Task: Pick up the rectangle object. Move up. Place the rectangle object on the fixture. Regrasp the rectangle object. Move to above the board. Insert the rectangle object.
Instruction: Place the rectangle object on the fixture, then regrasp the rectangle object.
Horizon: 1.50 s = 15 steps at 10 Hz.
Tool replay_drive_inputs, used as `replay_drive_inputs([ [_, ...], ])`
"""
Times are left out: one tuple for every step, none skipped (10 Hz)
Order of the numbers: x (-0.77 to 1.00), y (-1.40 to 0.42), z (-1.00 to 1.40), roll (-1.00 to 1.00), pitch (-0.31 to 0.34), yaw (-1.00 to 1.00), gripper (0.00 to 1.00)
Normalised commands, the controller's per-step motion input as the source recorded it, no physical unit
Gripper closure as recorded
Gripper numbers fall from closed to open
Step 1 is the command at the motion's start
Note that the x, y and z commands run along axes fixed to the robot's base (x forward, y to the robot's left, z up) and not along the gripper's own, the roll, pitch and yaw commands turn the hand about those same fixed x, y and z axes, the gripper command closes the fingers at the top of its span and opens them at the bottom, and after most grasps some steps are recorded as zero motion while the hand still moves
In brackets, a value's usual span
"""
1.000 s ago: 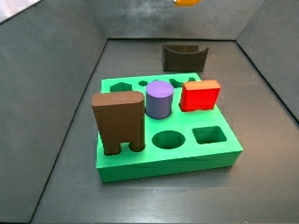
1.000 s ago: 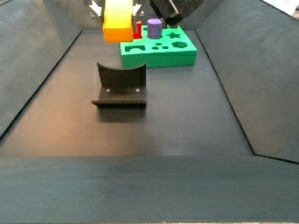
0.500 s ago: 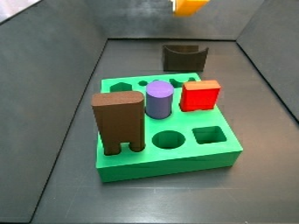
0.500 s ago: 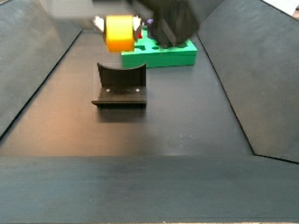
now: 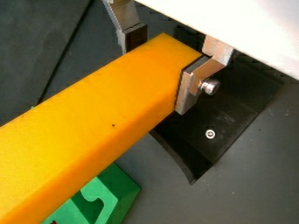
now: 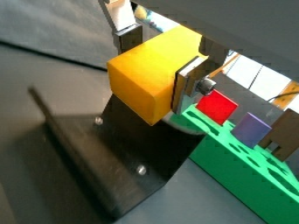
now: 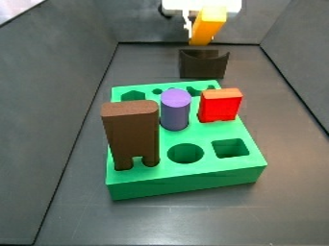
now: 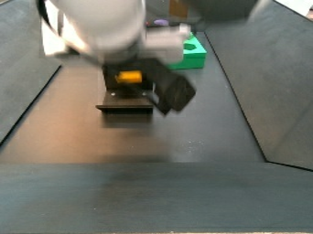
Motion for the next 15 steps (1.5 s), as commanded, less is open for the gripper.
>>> replay_drive_inputs([
  [0.18, 0.11, -1.00, -0.40, 0.051, -0.15, 1.00],
  [0.18, 0.11, -1.00, -0.31, 0.049, -0.14, 1.00],
  [0.19, 0.11, -1.00, -0.20, 0.030, -0.13, 1.00],
  [0.16, 0.10, -0.84, -0.17, 0.018, -0.12, 1.00],
  [0.13, 0.08, -0.58, -0.15, 0.007, -0.11, 1.00],
  [0.10, 0.07, -0.53, -0.11, -0.005, -0.09, 1.00],
  [0.08, 0.06, -0.53, -0.10, -0.006, -0.08, 1.00],
  [0.00, -0.50, -0.17, 0.00, 0.000, 0.00, 1.00],
  [0.00, 0.00, 0.00, 0.00, 0.000, 0.00, 0.00],
  [0.00, 0.00, 1.00, 0.05, 0.037, 0.02, 0.00],
  [0.00, 0.00, 1.00, 0.06, 0.041, 0.02, 0.00],
  [-0.03, -0.01, 1.00, 0.07, 0.054, 0.02, 0.00],
  [-0.04, -0.01, 1.00, 0.08, 0.057, 0.01, 0.00],
  [-0.04, -0.01, 1.00, 0.07, 0.065, 0.00, 0.00],
  [-0.04, 0.00, 0.94, 0.07, 0.070, 0.00, 0.00],
])
